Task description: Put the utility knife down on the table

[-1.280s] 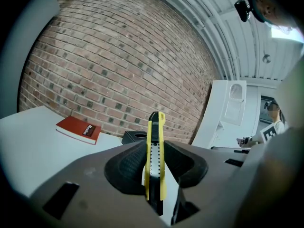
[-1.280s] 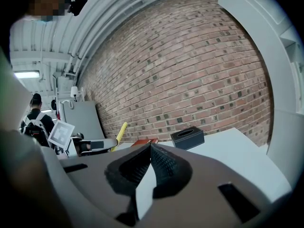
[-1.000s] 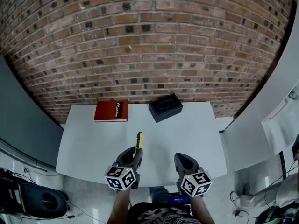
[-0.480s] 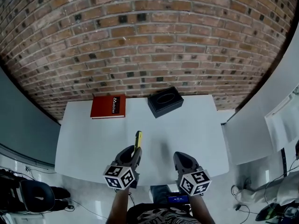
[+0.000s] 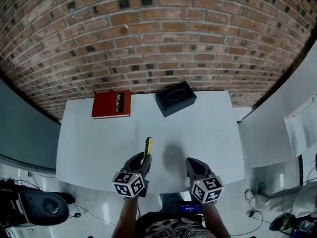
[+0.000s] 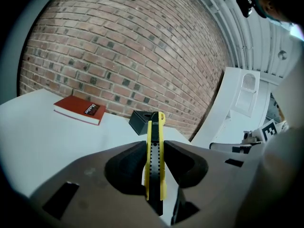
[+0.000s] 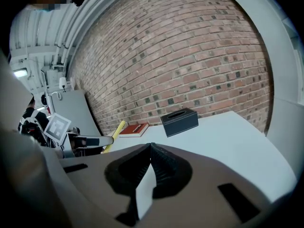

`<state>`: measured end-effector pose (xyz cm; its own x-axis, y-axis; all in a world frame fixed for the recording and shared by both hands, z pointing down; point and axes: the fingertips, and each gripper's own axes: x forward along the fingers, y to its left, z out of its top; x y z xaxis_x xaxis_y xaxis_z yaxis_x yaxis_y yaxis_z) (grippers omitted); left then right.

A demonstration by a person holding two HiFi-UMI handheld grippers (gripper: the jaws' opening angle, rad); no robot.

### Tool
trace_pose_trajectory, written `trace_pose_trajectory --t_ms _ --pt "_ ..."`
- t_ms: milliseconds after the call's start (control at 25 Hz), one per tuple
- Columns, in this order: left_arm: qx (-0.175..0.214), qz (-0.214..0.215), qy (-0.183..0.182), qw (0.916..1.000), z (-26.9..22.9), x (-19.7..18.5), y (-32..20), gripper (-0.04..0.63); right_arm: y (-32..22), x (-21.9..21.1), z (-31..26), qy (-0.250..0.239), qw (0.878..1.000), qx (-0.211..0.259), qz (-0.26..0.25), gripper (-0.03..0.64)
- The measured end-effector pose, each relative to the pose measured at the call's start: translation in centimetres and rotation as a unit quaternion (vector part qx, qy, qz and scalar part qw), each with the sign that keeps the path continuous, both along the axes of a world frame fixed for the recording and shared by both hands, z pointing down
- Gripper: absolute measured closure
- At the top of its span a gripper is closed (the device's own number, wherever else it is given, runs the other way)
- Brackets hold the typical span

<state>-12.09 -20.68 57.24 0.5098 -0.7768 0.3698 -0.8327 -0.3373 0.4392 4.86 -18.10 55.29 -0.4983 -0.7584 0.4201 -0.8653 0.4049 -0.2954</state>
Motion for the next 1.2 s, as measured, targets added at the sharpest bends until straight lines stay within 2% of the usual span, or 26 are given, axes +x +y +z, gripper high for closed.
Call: trace_pose_trajectory --t_ms 480,840,1200 --pt "-0.072 0.029 -0.066 0.9948 7.8 1.5 0.1 0.477 -1.1 1.3 5.1 0.028 0.998 -0.053 -0.011 0.617" --pt "-0.089 0.058 -0.117 0.9874 11.2 2.3 -0.6 0.477 -2.5 1.6 7.7 0.032 0.996 -0.080 -0.014 0.617" --pt "-0.102 0.094 -0.188 0.9722 14.1 2.6 -0.7 0.477 -2.9 1.8 9.5 0.035 0.994 -0.105 -0.012 0.617"
